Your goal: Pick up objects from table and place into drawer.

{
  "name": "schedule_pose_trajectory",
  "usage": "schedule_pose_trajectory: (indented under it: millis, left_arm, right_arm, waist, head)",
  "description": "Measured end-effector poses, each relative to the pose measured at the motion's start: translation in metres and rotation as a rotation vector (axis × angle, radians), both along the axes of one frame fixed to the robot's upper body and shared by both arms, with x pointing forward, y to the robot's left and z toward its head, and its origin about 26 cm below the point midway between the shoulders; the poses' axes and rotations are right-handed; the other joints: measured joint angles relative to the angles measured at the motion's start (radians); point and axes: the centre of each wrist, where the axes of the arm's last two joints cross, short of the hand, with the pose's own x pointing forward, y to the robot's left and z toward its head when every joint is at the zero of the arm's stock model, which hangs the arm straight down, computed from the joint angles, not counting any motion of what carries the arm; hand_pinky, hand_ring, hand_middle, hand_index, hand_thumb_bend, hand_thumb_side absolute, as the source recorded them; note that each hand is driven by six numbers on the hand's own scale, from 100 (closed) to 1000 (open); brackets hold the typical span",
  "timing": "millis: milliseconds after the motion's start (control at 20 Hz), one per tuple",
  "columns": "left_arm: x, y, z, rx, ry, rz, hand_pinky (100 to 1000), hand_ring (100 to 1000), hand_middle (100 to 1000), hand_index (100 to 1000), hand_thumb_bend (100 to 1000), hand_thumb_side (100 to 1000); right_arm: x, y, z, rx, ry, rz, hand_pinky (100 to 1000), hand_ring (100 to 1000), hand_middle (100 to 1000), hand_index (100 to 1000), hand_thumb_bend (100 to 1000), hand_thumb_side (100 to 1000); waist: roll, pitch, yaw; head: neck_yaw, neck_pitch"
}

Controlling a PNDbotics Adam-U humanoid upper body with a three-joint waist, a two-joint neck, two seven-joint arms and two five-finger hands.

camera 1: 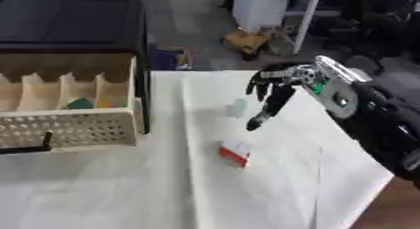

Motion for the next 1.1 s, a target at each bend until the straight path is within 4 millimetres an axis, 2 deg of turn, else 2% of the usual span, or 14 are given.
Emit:
schedule_pose_trajectory:
  millis: [750,1100]
  left_arm:
    - [0.0,-0.003,-0.002,0.004,0.022,-0.018,549,531,591,741,111,1000]
    - [0.0,-0.004,-0.003,0.0,0.036,-0.021,546,530,590,734,113,1000]
  right_arm:
    - [-0.011,0.021,-0.03,0.052,0.018,0.036,741,774,543,829,743,432]
    - [-0.019,0.019,-0.047,0.06,-0.022,0.013,743,780,540,830,744,445]
  waist:
    - [-0.004,-0.003,-0.002]
    - [-0.006,-0.003,-0.008]
  head:
    - [0.002,0.0]
    - [0.003,0.0]
